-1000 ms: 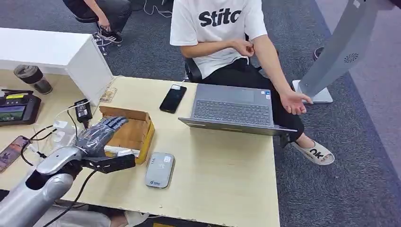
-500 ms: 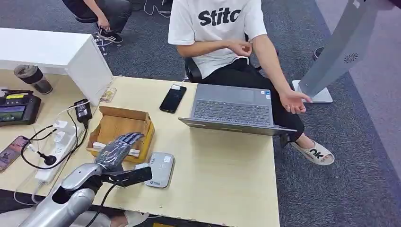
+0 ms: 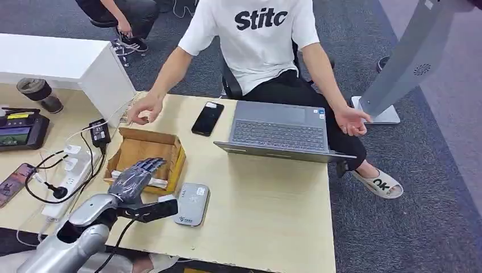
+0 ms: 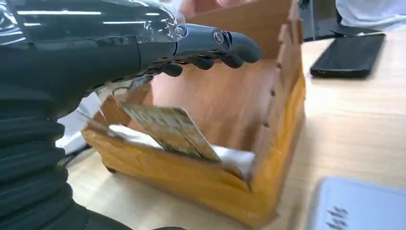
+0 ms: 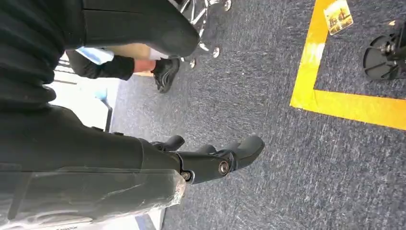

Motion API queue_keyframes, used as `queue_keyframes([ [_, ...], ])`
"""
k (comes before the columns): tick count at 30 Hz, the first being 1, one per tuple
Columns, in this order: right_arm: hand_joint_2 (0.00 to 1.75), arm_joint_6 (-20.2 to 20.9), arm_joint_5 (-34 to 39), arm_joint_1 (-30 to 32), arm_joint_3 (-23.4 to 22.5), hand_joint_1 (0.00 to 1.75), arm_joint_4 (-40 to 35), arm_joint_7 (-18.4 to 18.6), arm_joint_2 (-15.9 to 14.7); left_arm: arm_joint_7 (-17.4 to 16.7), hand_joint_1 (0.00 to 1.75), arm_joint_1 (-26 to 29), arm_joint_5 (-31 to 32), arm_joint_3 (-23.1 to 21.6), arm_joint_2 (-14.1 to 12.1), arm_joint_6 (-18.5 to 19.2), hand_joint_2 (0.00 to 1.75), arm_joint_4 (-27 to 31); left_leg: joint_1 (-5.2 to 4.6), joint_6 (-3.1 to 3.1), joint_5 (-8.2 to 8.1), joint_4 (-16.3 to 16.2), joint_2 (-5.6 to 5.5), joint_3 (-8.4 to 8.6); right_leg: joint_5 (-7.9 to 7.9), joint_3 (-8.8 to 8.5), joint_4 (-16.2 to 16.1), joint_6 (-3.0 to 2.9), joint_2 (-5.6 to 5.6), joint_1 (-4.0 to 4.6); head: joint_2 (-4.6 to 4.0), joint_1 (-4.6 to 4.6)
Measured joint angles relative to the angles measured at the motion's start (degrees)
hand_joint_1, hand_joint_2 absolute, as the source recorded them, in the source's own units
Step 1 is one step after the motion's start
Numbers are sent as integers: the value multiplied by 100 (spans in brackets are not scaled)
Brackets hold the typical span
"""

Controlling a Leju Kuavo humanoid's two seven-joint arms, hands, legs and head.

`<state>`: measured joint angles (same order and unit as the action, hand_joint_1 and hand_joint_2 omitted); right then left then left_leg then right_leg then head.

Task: Pass the card to the sensor for recognition and then transmit it.

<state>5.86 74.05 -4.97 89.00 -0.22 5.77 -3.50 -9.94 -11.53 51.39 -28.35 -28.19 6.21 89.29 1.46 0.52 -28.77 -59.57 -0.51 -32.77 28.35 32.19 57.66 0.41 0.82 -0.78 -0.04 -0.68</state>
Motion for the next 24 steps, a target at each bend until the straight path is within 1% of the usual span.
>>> queue_keyframes([
  [9,175,0,9,-1,2,0,-2,-9,2,-39,0,-84,153,57,-109,13,175,44,-3,0,0,-1,0,0,0,-2,0,0,0,-3,0,-2],
  [16,175,0,-28,-4,2,0,-4,2,0,-66,0,-76,459,31,-68,-7,175,26,-2,0,0,-1,0,0,0,-1,-1,0,0,-2,0,0],
  [24,175,0,-28,-5,0,0,-11,4,0,-68,0,-53,503,20,11,-7,175,-83,-2,0,0,-1,-1,-1,0,-1,0,0,0,-2,0,0],
])
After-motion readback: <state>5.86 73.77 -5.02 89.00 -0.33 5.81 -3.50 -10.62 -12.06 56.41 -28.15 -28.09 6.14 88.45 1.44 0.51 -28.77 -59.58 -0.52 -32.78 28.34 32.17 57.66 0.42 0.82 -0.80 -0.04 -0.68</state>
